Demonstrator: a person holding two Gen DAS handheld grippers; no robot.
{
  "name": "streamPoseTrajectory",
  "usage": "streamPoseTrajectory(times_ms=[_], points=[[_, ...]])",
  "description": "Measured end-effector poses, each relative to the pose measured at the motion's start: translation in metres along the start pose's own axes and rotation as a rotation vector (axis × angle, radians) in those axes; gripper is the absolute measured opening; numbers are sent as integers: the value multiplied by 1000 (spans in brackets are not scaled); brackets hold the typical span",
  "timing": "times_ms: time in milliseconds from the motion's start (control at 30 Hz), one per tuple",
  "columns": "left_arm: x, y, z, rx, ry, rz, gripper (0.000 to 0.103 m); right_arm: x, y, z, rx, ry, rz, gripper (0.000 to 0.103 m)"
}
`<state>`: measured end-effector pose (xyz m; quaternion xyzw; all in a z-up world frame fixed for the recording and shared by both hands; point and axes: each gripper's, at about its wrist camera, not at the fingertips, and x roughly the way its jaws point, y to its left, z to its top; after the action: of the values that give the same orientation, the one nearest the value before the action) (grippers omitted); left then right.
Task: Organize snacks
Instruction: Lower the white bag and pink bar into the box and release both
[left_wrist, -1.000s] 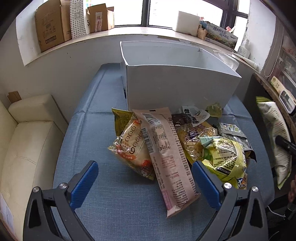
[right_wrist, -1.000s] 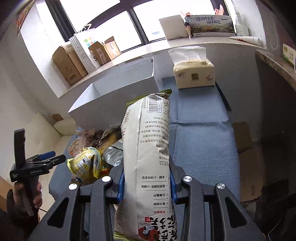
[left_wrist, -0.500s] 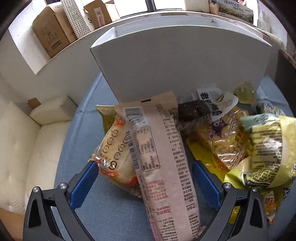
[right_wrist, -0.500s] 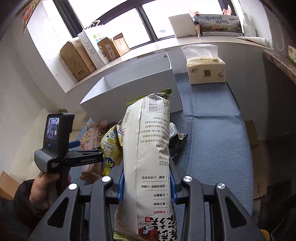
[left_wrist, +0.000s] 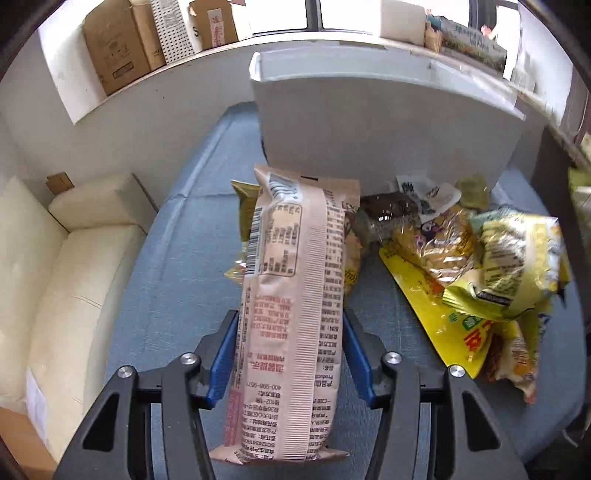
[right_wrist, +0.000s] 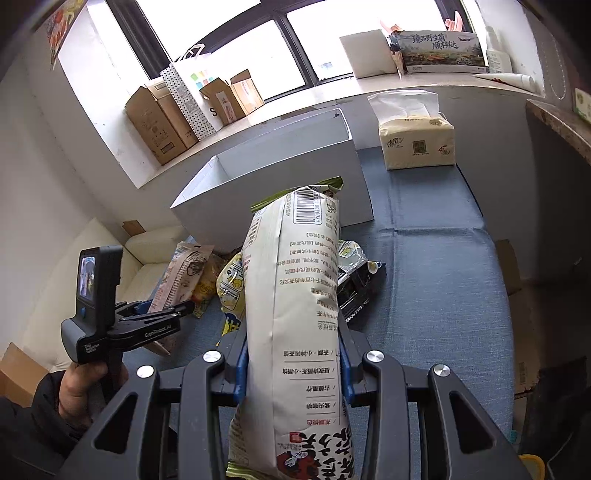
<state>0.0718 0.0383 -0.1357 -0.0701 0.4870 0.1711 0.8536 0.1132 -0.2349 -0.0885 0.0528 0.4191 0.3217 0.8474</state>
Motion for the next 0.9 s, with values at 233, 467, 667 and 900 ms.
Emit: streamPoseTrajectory(times_ms=[233,467,667,900], points=[[-44,32,19,-68,-88,-108,58,-3,15,11,-15,-34,39,40],[-70,39,67,-60,-161,-181,58,1,30,47,-47,-70,57,40],[-88,24,122,-32,-224,-202,59,18,34,102,-55,-104,83,40],[-48,13,205,-71,-182,-219,59,67,24,188,-43,-132,32,40]])
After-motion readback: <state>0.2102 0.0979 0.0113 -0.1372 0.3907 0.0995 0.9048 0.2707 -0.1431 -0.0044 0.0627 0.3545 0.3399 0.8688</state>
